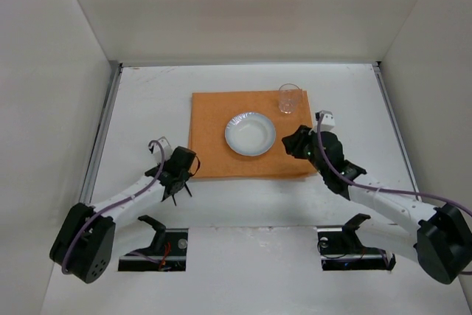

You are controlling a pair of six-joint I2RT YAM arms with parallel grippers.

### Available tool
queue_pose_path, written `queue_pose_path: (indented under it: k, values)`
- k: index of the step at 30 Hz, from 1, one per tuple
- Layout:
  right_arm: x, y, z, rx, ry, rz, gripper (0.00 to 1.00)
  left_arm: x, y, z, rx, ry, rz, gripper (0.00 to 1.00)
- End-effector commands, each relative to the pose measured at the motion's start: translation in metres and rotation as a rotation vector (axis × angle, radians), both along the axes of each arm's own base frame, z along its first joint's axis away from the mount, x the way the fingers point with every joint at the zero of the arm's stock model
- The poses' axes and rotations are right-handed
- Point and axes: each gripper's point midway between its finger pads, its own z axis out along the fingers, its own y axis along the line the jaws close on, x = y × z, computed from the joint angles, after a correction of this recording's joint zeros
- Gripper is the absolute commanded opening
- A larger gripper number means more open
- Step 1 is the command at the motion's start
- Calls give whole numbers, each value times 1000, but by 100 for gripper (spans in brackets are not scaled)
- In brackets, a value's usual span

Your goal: Set the dinner table for one person

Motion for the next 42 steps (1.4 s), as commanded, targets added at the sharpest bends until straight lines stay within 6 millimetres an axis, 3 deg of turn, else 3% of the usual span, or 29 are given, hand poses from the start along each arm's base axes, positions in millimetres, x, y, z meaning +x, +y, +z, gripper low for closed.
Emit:
queue_pose_path:
  k: [1,6,9,11,14,17,19,24,29,34,39,42]
  values:
    - [7,-4,24,64,-80,-28,43,-12,9,6,-21,6,12,1]
    - [8,-12,24,74,-83,-55,53,0,7,68,-25,-131,-24,0]
    - [13,-29,22,79,-80,-132,60,15,-18,107,-83,-208,-87,0]
    - [16,-44,17,60,-66,-187,62,27,-52,127,-136,-245,-161,0]
    - [21,-81,9,36,-44,-338,65,48,-131,154,-204,-305,-317,0]
    - [21,-100,1,43,-16,-412,66,64,-203,168,-243,-332,-434,1]
    - [19,-102,4,61,-21,-420,66,74,-244,174,-276,-353,-492,1]
    - [15,-123,8,111,-44,-484,65,94,-329,168,-364,-340,-567,1]
    - [12,-130,13,137,-72,-499,65,112,-380,138,-396,-291,-594,1]
    - [14,-123,14,141,-63,-463,65,127,-395,111,-415,-257,-561,1]
    - [14,-120,13,151,-62,-451,65,123,-403,100,-416,-239,-567,1]
    - [13,-123,17,150,-76,-464,65,123,-402,83,-418,-213,-544,2]
